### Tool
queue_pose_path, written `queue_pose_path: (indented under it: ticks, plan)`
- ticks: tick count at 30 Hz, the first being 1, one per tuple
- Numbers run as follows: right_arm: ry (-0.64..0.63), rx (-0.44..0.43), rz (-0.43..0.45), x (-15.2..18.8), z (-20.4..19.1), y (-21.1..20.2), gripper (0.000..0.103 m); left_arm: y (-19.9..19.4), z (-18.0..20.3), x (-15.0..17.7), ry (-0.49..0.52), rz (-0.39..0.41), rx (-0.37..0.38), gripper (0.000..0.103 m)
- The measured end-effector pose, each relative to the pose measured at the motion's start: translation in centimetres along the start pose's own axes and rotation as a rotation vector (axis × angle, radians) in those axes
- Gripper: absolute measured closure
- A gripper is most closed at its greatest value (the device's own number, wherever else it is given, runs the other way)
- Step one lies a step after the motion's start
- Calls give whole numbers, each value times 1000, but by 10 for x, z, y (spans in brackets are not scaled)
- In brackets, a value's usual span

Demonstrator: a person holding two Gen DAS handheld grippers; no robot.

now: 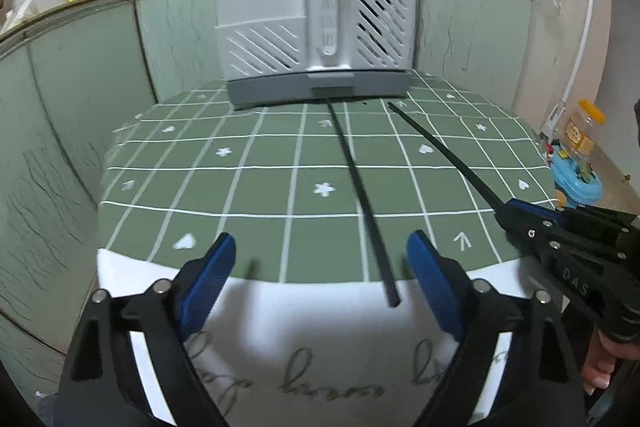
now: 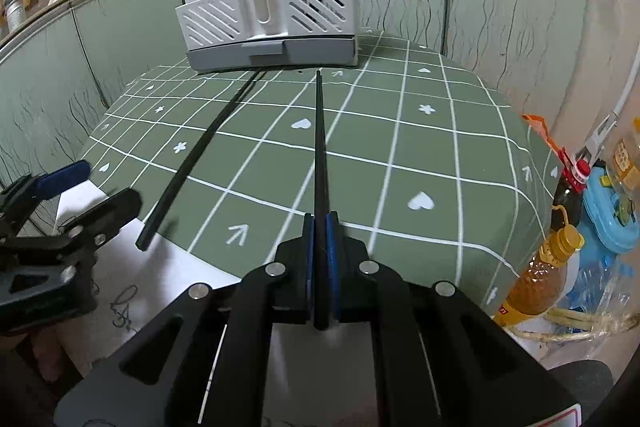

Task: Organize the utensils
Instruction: 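Grasp a black chopstick with the right tool while the left tool grasps the other black chopstick, then lift both black chopsticks upright and carry them over the white holder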

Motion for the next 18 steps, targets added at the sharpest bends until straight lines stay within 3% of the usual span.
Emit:
queue_pose_path:
  ticks: [4, 7, 10, 13, 15, 18]
  plan:
    - [15, -5, 5, 2, 6, -5, 97, 12, 15, -1, 14, -34, 17, 28]
    - [17, -8, 7, 3, 8, -7, 97, 19, 23, 1, 23, -53, 22, 40]
    - [15, -10, 7, 3, 8, -8, 97, 24, 28, 2, 34, -47, -11, 47]
    - [11, -12, 7, 3, 7, -8, 97, 25, 28, 2, 27, -22, -54, 63]
    - [6, -9, 6, 3, 6, -8, 97, 23, 24, 1, 34, -8, -79, 88]
    - [2, -11, 4, 3, 4, -7, 97, 23, 20, 0, 25, -8, -68, 95]
Point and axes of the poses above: each gripper's, at about its wrist camera, not at the fingertips, and y roughly the way its jaws point, z to its right, x to its underside, the point moved 9 cm from there along y, roughly the way its jaws point, and after that the axes turned 10 degrees about -x, right-handed, at the moved point
